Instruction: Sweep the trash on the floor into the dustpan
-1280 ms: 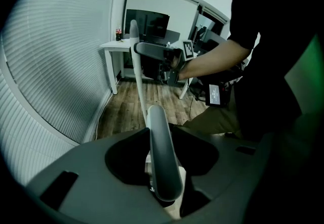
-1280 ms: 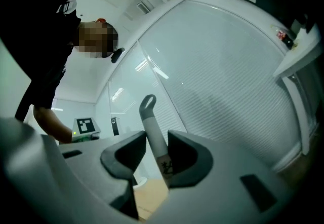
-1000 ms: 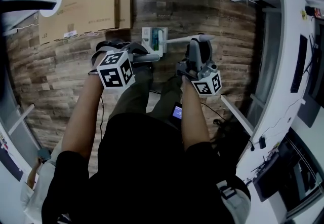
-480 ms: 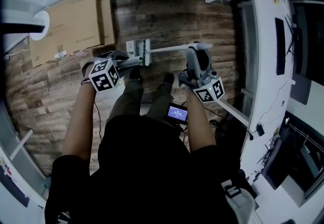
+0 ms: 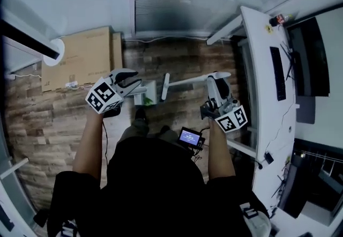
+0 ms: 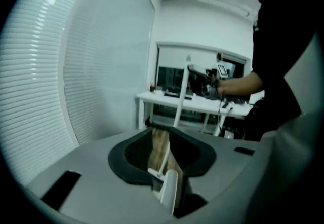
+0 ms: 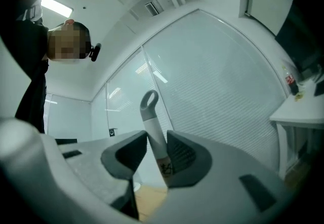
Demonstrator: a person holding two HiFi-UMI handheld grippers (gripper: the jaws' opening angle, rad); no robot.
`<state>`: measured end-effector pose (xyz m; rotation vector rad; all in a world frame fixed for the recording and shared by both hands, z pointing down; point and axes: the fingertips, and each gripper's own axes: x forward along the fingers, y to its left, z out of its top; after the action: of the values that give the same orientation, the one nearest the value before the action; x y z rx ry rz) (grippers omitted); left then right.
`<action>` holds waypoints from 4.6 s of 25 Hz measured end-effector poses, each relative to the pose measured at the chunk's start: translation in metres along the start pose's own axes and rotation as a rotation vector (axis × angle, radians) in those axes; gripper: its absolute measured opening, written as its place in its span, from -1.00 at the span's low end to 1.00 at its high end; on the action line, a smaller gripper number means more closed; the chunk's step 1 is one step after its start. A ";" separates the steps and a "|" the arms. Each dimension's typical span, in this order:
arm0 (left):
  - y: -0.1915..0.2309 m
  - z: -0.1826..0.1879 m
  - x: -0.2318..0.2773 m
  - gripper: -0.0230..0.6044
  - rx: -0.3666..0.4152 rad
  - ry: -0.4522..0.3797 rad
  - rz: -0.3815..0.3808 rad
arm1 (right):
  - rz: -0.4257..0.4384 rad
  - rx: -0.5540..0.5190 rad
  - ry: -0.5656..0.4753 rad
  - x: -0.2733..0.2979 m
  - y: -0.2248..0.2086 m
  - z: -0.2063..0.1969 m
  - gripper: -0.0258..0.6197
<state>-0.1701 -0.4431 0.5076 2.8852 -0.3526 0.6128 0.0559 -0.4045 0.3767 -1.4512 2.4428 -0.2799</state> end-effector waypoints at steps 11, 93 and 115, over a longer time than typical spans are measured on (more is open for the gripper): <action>-0.049 0.145 -0.110 -0.95 -0.039 -0.631 0.397 | 0.131 -0.234 0.000 -0.041 0.040 0.075 -0.61; -0.546 -0.030 -0.135 -0.95 -0.186 -0.512 0.756 | 0.126 -0.239 0.145 -0.486 0.210 -0.007 -0.64; -0.562 -0.015 -0.078 -0.95 -0.168 -0.455 0.692 | 0.086 -0.228 0.149 -0.505 0.168 -0.001 -0.64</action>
<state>-0.0972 0.1132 0.4231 2.6649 -1.4159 -0.0215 0.1461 0.1199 0.3985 -1.4554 2.7247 -0.0968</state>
